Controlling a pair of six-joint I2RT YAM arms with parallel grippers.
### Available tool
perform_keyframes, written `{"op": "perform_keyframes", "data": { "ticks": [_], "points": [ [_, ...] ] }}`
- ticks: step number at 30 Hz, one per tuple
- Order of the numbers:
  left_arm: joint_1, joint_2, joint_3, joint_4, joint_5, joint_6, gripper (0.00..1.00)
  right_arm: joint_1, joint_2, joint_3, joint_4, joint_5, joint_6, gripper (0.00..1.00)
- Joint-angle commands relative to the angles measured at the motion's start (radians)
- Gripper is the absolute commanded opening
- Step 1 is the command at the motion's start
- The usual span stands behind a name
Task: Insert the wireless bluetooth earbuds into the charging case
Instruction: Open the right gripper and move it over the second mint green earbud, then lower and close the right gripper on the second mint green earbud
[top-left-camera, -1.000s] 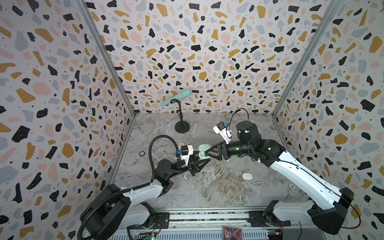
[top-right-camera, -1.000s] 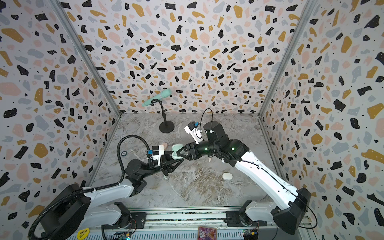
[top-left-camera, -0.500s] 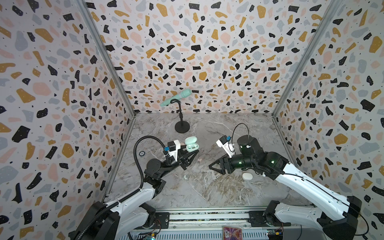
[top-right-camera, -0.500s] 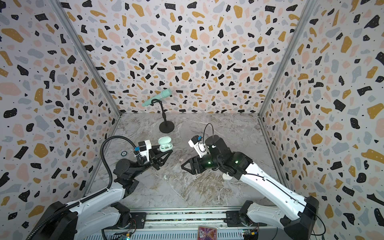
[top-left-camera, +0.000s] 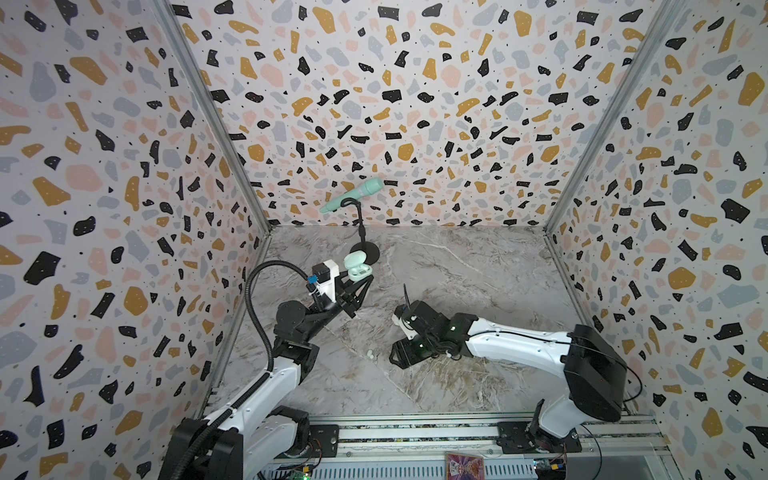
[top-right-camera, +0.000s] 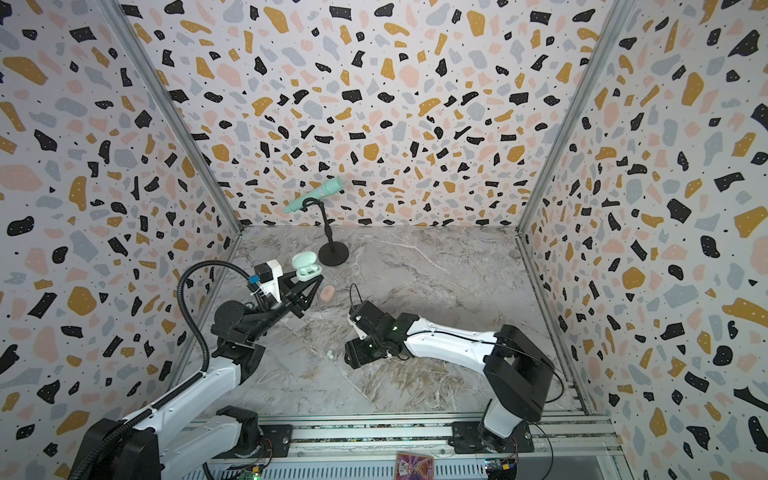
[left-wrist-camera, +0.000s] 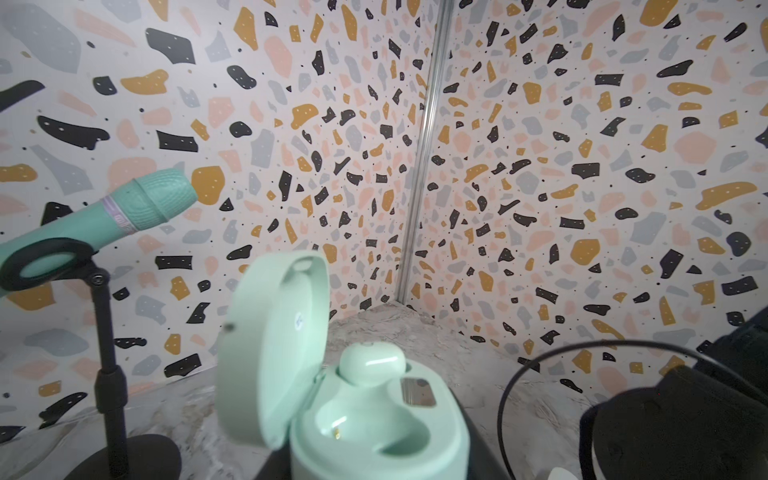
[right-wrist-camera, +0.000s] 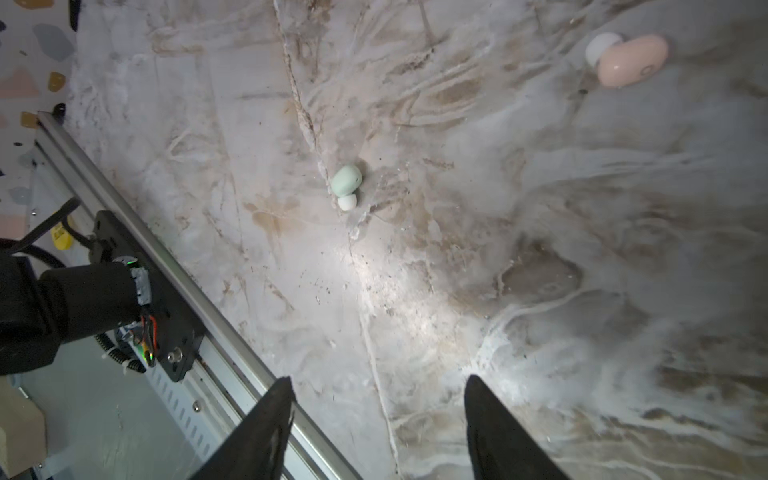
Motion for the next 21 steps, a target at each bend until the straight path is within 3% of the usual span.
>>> {"op": "perform_keyframes", "data": {
  "ticks": [1, 10, 21],
  "points": [
    [0.038, -0.009, 0.028, 0.011, 0.023, 0.037, 0.29, 0.010, 0.032, 0.084, -0.012, 0.064, 0.129, 0.65],
    [0.079, 0.011, 0.038, 0.042, 0.024, 0.025, 0.29, 0.070, 0.256, 0.307, -0.162, 0.156, 0.255, 0.61],
    [0.086, 0.039, 0.065, 0.076, 0.019, 0.024, 0.29, 0.100, 0.403, 0.479, -0.244, 0.205, 0.326, 0.47]
  ]
}}
